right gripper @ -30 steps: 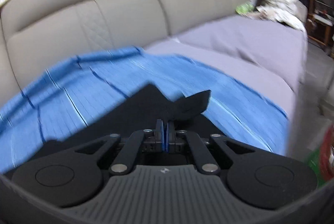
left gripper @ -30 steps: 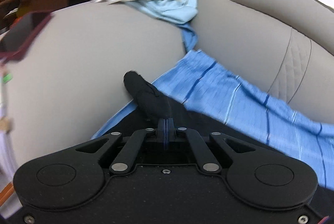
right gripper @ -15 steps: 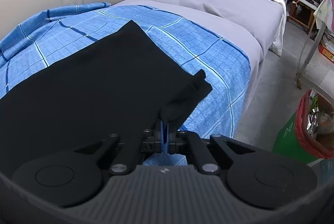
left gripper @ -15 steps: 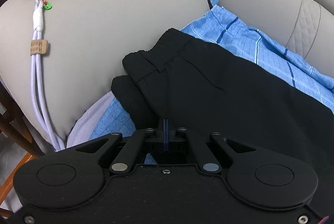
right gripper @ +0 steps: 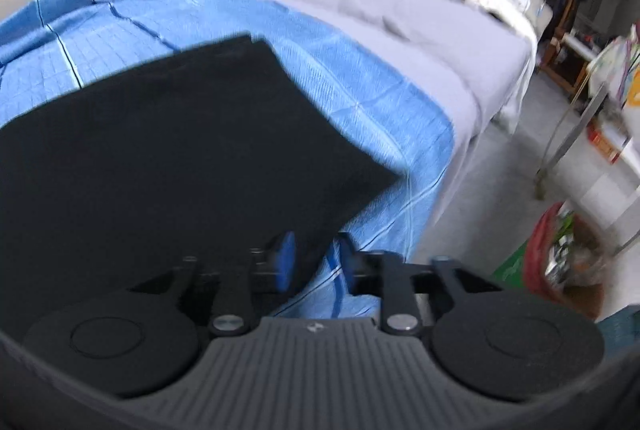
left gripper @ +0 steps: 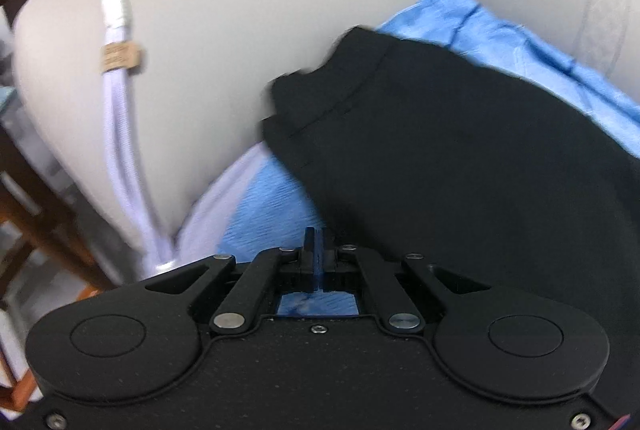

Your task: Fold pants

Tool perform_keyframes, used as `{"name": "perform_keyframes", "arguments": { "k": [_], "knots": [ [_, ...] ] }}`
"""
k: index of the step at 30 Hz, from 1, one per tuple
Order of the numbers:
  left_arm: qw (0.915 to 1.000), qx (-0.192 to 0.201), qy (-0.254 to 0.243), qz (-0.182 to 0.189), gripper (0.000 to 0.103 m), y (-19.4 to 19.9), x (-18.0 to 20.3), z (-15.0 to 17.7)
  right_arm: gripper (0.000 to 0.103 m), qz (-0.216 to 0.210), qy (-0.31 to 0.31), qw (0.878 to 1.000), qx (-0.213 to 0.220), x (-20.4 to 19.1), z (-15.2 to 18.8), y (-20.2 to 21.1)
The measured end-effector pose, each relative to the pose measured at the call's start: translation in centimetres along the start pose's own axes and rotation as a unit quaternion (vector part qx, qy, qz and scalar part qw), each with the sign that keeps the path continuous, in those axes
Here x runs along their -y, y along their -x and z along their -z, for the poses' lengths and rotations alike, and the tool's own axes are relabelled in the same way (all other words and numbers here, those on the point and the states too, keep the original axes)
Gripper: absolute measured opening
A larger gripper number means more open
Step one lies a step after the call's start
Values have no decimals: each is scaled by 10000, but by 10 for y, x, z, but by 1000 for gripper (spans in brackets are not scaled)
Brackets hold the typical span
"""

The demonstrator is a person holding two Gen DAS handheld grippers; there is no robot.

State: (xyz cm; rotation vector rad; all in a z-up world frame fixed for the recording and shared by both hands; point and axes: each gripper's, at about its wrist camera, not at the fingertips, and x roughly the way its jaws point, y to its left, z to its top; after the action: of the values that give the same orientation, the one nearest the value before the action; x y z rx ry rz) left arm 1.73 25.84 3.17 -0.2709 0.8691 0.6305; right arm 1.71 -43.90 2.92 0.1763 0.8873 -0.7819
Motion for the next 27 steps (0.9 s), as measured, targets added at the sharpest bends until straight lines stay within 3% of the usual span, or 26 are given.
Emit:
{"name": "perform_keyframes", "arguments": {
  "k": [1,3,5,6,9,13,16,19,20,22,23,24,25,26,27],
  "knots": [
    [10000,-18,52,-10,1,1,-4,1,66,-121,46,9998,145,-2,-3,10],
    [9998,114,150,89,2,7,-14,2,71,-502,127,9978,419,-9,-11,29],
    [9978,506,204,378,7,21,-20,1,74,-952,293,9926,696,-25,-21,49],
    [9959,682,256,532,14,27,-22,-1,77,-1217,392,9882,840,-38,-25,59],
    [9889,944,329,1097,44,32,-24,-11,80,-2244,726,9656,1091,-87,-35,82],
    [9860,930,541,1273,45,6,-20,-23,81,-3386,1276,9257,1106,-173,-31,101],
    [9847,761,867,1304,44,-24,-20,-30,81,-4160,1572,8913,880,-238,-25,113],
    [9841,651,1107,1228,47,-51,-20,-31,81,-4791,1704,8607,248,-298,-19,122],
    [9822,806,1124,1268,51,-54,-18,-29,81,-4887,1763,8544,40,-317,-17,125],
    [9799,952,1064,1391,75,-59,-14,-29,79,-4940,1845,8492,-291,-349,-15,129],
    [9787,1008,1059,1443,78,-62,-12,-29,78,-4926,1864,8488,-458,-362,-15,129],
    [9783,1068,1056,1427,77,-63,-10,-28,75,-4909,1857,8488,-638,-374,-15,129],
    [9803,1117,985,1300,63,-64,-7,-27,74,-4892,1840,8489,-790,-386,-16,127],
    [9834,1167,907,1049,47,-63,-4,-26,73,-4857,1849,8496,-907,-398,-15,124],
    [9867,1175,829,753,18,-63,-1,-26,72,-4789,1886,8518,-977,-406,-14,124]
  ]
}}
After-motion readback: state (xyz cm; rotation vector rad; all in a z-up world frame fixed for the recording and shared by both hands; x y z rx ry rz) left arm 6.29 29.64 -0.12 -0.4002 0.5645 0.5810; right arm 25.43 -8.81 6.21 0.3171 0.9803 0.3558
